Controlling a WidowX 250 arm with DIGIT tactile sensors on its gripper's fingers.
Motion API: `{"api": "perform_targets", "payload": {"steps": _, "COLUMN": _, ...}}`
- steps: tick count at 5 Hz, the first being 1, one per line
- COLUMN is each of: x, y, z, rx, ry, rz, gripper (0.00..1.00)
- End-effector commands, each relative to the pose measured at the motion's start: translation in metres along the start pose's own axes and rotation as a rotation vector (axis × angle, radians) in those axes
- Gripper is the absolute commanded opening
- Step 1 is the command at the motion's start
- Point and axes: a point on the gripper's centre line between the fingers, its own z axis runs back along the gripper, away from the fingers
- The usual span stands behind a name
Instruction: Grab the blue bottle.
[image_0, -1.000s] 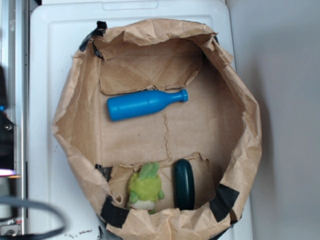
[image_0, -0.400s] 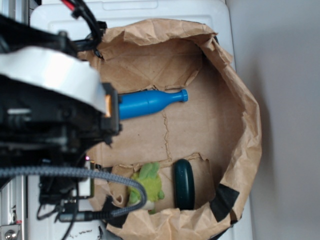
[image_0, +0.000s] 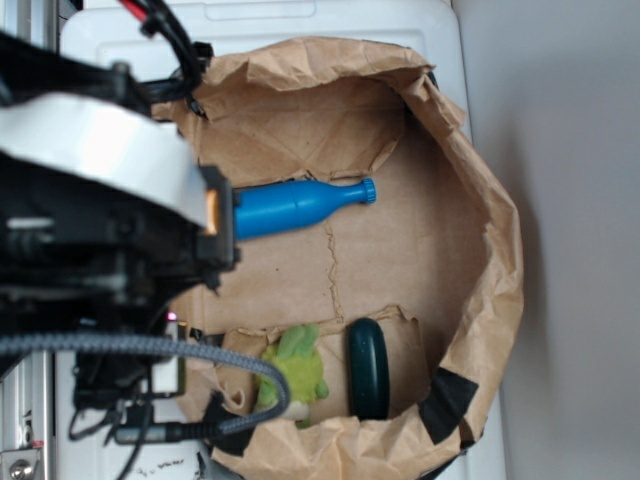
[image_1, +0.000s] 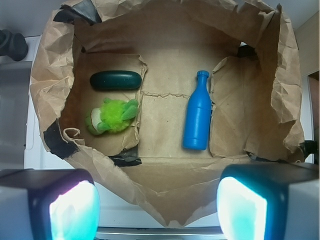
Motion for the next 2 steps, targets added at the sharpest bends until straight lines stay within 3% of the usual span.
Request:
{"api": "perform_targets", "payload": {"steps": 1, "x": 0.055, "y": 0.024, "z": -0.045, "rx": 0.031, "ry": -0.072, "rz": -0.007, "gripper": 1.0}}
{"api": "perform_targets", "payload": {"steps": 2, "x": 0.07, "y": 0.035, "z": -0.076, "rx": 0.047, "ry": -0.057, "rz": -0.029, "gripper": 1.0}}
